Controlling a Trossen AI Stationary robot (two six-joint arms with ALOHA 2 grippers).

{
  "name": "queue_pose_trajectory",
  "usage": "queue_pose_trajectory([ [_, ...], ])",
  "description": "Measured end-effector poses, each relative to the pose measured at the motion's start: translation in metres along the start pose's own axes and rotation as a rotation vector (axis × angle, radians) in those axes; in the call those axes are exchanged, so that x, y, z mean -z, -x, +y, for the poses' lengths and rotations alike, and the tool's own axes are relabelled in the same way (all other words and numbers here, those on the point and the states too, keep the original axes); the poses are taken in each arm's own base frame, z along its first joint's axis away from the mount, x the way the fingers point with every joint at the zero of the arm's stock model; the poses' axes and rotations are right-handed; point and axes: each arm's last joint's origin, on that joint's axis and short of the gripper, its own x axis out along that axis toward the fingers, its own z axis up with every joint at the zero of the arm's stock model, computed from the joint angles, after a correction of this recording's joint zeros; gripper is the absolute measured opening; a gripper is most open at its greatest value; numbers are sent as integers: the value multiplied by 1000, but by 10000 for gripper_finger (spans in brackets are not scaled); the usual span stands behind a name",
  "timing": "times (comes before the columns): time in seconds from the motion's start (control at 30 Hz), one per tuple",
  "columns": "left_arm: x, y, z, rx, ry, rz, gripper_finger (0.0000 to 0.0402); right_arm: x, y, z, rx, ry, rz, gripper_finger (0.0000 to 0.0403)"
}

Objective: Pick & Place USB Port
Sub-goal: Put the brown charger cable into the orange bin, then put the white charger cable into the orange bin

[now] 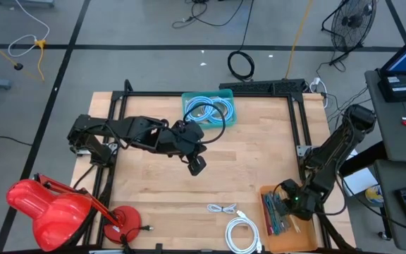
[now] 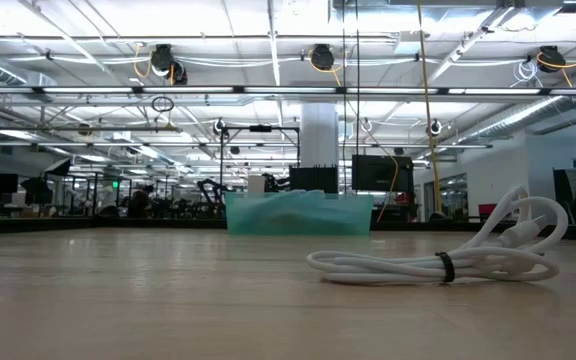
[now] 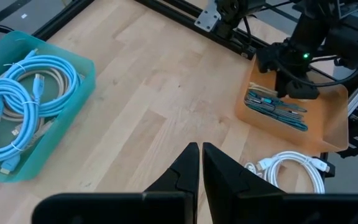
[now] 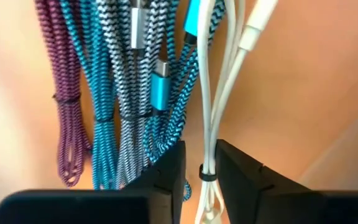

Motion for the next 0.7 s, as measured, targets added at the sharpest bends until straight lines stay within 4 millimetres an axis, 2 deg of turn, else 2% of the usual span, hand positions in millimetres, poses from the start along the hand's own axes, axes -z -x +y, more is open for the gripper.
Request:
queue_pose_trajectory([
  [0.23, 0, 0, 0, 0, 0, 0, 21, 0, 9, 1, -55, 4, 18, 99],
  [0.53, 0, 0, 0, 1, -2, 0, 21, -1, 29, -2, -118, 28, 66, 100],
  [0.7, 0, 0, 0, 3, -1, -2, 21, -2, 43, 0, -271, 71, 29, 100],
])
